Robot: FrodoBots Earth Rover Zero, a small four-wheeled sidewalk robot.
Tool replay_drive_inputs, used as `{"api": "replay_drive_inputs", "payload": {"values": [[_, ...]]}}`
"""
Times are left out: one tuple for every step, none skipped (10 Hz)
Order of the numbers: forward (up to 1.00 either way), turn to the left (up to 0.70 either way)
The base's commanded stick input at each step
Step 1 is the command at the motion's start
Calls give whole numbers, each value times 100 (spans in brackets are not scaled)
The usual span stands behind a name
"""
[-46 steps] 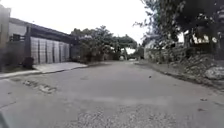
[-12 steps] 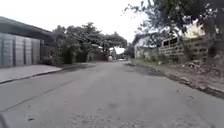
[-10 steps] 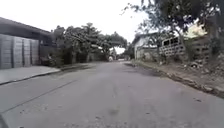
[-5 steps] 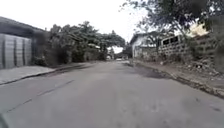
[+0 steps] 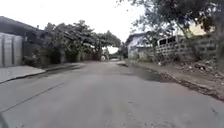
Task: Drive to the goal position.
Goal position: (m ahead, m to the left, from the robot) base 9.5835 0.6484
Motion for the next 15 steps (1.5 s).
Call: {"api": "replay_drive_inputs", "payload": {"values": [[85, 0], [85, 0], [85, 0], [85, 0], [85, 0], [85, 0], [85, 0], [85, 0], [85, -22], [85, -34], [85, -34], [85, -23], [85, 0], [85, 0], [85, 0]]}}
